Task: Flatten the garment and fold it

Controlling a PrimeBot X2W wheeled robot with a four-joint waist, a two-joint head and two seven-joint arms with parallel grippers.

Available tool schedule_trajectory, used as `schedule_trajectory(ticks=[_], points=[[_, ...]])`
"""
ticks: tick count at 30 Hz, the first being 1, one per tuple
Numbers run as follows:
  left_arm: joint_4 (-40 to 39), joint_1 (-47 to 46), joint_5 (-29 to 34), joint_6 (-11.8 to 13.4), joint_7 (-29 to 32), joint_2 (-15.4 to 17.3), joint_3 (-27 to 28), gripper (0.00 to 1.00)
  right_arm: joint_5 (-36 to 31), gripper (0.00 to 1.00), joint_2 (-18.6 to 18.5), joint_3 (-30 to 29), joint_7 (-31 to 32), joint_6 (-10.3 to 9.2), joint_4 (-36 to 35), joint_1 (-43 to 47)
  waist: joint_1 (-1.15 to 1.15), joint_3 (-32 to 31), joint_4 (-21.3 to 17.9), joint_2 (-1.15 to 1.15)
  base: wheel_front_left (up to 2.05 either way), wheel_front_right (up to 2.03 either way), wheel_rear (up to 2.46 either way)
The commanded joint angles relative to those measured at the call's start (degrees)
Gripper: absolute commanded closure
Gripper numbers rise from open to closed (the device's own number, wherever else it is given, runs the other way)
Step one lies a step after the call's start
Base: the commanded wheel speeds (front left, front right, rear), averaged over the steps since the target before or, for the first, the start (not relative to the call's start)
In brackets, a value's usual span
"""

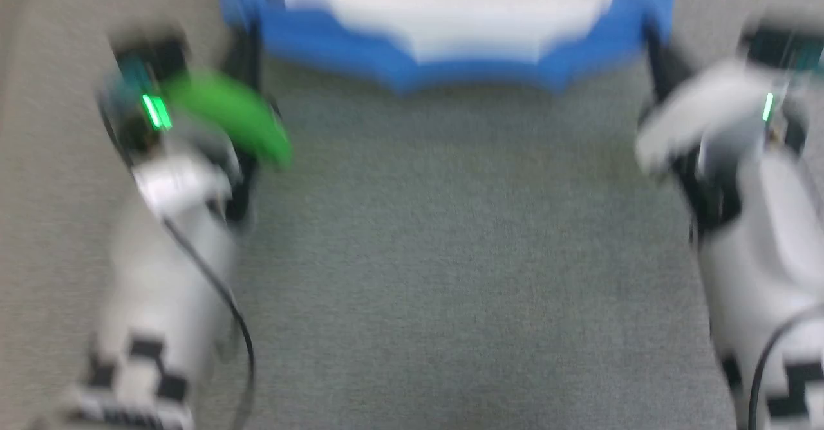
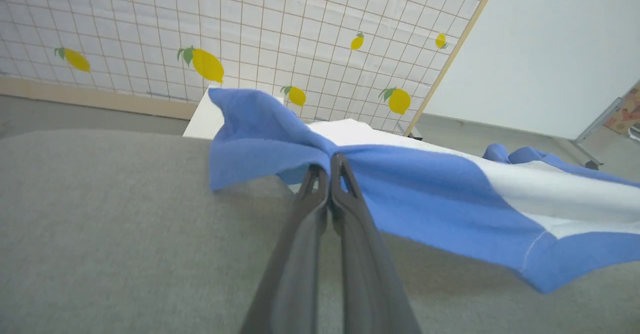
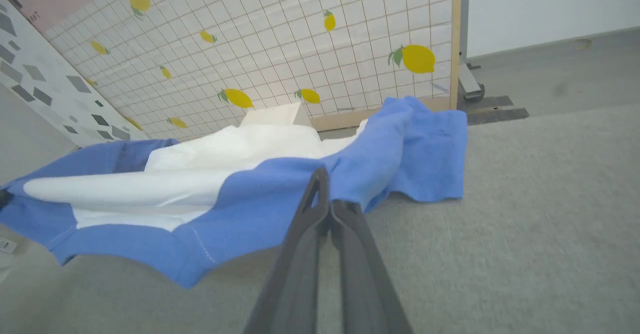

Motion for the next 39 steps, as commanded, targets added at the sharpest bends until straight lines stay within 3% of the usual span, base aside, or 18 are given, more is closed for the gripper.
schedule_trajectory(ticks=[1,5,12,22,32,39], points=[[-0.61,5.03,-2.15,-0.10,-0.57,-0.28,0.82,1.00,1.08,1.00,-0.92,0.01,0.73,-0.12,-1.94,4.34,0.01,-11.13,3.81,0.00,0.00,0.00,0.00],[-1.70,17.36,-4.60,0.23,0.49,-1.98,0.69,1.00,3.82,1.00,-1.47,-1.73,4.08,-0.12,-5.77,17.58,0.01,-14.73,4.42,0.00,0.00,0.00,0.00],[-5.15,33.93,-8.66,3.46,3.08,-3.30,2.18,1.00,3.45,1.00,-0.02,-8.06,7.69,-0.12,-11.97,33.03,0.01,-19.25,3.99,0.00,0.00,0.00,0.00],[-16.00,49.93,-12.10,11.00,10.18,-2.78,3.82,1.00,0.48,1.00,2.89,-16.48,14.38,-0.12,-20.76,46.59,0.01,-23.50,3.13,0.00,0.00,0.00,0.00],[-24.50,58.34,-10.64,18.54,20.27,0.44,1.62,1.00,1.81,1.00,3.06,-16.45,24.73,-0.12,-23.56,55.58,0.01,-23.99,2.63,0.00,0.00,0.00,0.00],[-27.74,59.02,-10.46,20.14,21.42,1.27,1.74,1.00,1.26,1.00,3.06,-14.89,29.30,-0.12,-23.83,57.04,0.01,-23.78,2.21,0.00,0.00,0.00,0.00]])
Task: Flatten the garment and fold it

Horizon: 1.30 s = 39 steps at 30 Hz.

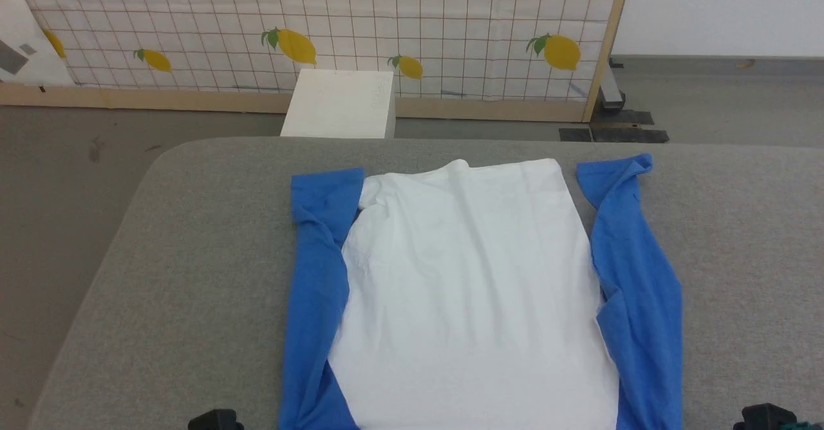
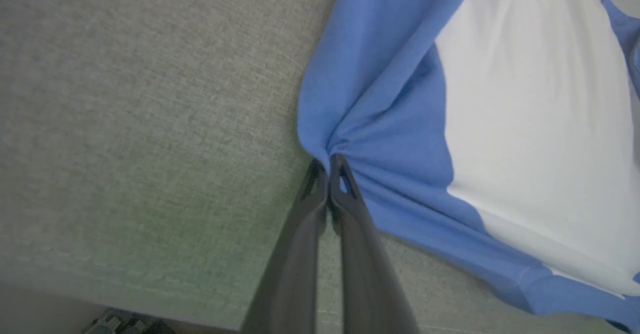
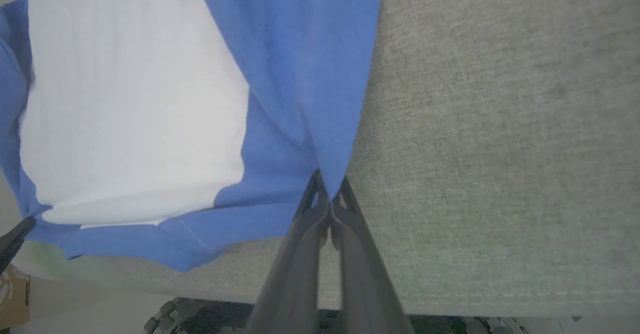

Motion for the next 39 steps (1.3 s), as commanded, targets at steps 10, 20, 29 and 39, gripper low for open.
schedule_trajectory(ticks=[10,20,29,39], points=[[-5.43,0.66,-2.05,3.41,3.75,3.98,3.77,0.00,1.04,0.00,-2.00,-0.74,-0.54,-0.66,-5.01,-2.32,0.01,1.02,-1.27,0.00,0.00,0.00,0.00],[-16.58,-6.06,5.00,-0.59,-11.41,9.26,7.88,0.00,2.43,0.00,-2.00,-6.67,-2.73,-0.66,-11.03,-15.86,0.01,5.10,-1.61,0.00,0.00,0.00,0.00],[-18.01,-13.55,13.15,-5.98,-23.91,9.11,9.58,0.00,-11.26,0.00,-2.69,-7.65,2.24,-0.66,-0.08,-39.92,0.01,18.07,0.24,0.00,0.00,0.00,0.00],[-19.55,-18.58,17.46,-11.56,-24.09,4.16,14.06,0.00,-25.78,0.00,-3.47,-11.10,9.62,-0.66,10.17,-59.17,0.01,29.87,4.21,0.00,0.00,0.00,0.00]])
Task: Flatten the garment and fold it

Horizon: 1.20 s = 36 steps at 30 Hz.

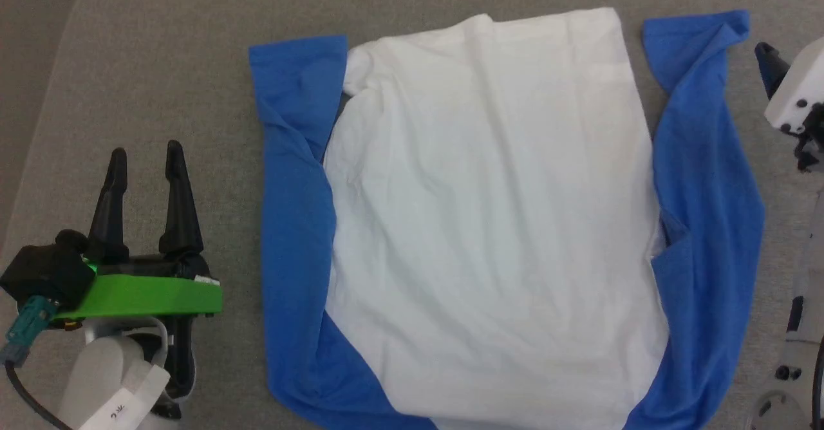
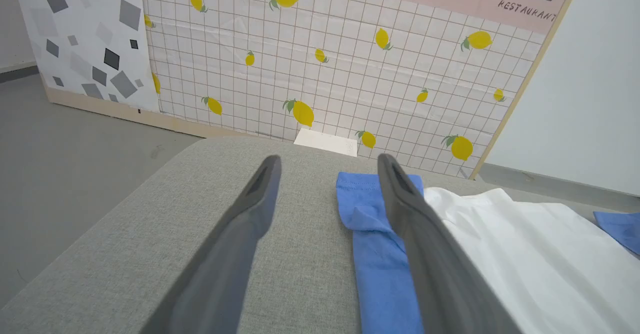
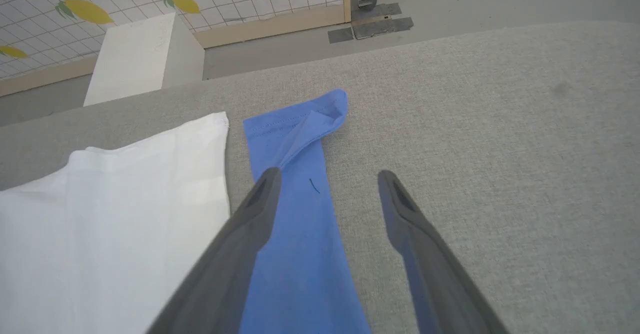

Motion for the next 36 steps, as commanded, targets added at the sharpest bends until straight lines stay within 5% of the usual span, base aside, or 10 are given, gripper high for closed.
schedule_trajectory(ticks=[1,17,18,20,28,36], points=[[-0.10,-1.41,1.01,-0.91,-0.26,-0.65,0.71,0.00,-1.60,0.00,0.00,-0.55,0.20,-0.08,0.90,-2.12,-0.01,7.83,3.53,0.00,0.00,0.00,0.00],[2.15,-4.84,5.23,-6.24,-0.27,-5.15,3.22,0.00,-10.34,0.00,1.35,-5.27,-2.91,-0.08,7.12,-12.44,-0.01,13.81,4.21,0.00,0.00,0.00,0.00],[2.23,-4.87,5.35,-6.34,-0.27,-5.26,3.34,0.00,-10.36,0.52,1.37,-5.22,-3.18,-0.08,7.53,-12.62,-0.01,13.82,4.07,0.00,0.00,0.00,0.00],[2.41,-4.78,5.62,-6.54,-0.27,-5.50,3.62,0.00,-10.41,1.00,1.39,-4.59,-4.41,-0.08,8.15,-12.98,-0.01,13.56,3.69,0.00,0.00,0.00,0.00],[3.93,-3.85,6.41,-6.99,-0.27,-6.54,3.66,0.00,-8.85,1.00,0.88,-3.43,-8.04,-0.08,9.45,-12.82,-0.01,8.38,2.73,0.00,0.00,0.00,0.00],[5.94,-0.78,6.93,-7.10,-0.27,-7.58,4.07,0.00,-3.02,1.00,-4.68,5.29,-8.85,-0.08,5.93,-6.59,-0.01,-1.25,2.26,0.00,0.00,0.00,0.00]])
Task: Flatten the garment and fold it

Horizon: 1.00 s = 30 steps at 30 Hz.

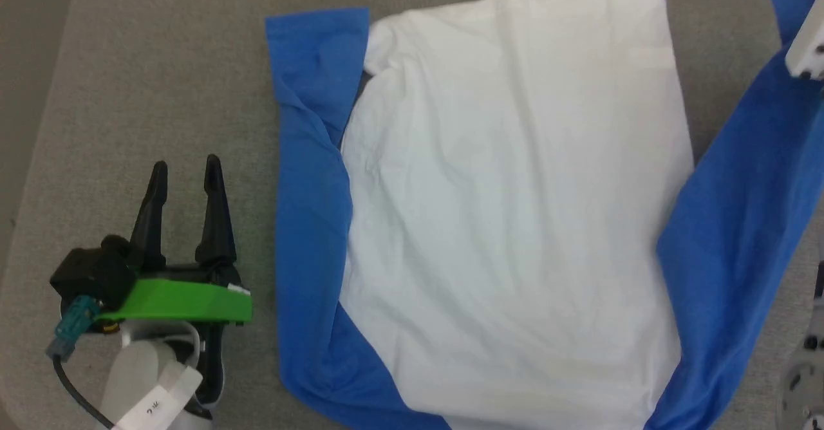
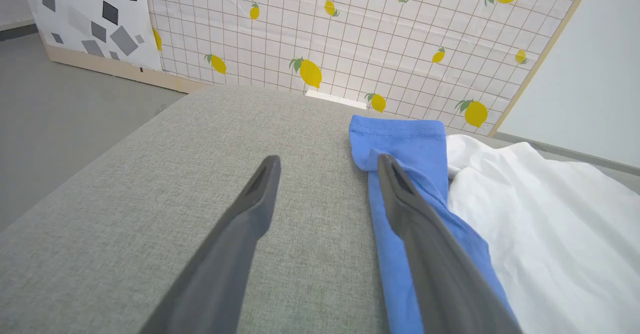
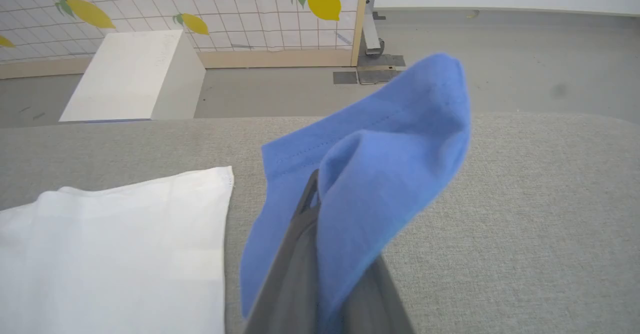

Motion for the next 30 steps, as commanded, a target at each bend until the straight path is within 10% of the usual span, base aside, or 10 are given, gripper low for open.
schedule_trajectory(ticks=[1,17,30], points=[[0.34,1.31,0.60,-0.32,-0.26,-0.28,0.30,0.00,2.06,1.00,-0.81,2.09,0.34,-0.08,-1.49,2.50,0.00,-6.55,-0.58,0.00,0.00,0.00,0.00],[-0.16,10.26,0.87,1.71,-0.17,-1.35,1.52,0.00,22.76,1.00,-2.33,30.09,11.93,-0.08,-26.02,26.70,0.00,-18.92,-1.68,0.00,0.00,0.00,0.00],[-0.95,12.20,0.00,2.34,0.53,-1.77,-0.21,0.00,25.62,1.00,4.91,45.25,5.93,-0.08,-15.42,32.62,0.00,-20.11,2.05,0.00,0.00,0.00,0.00]])
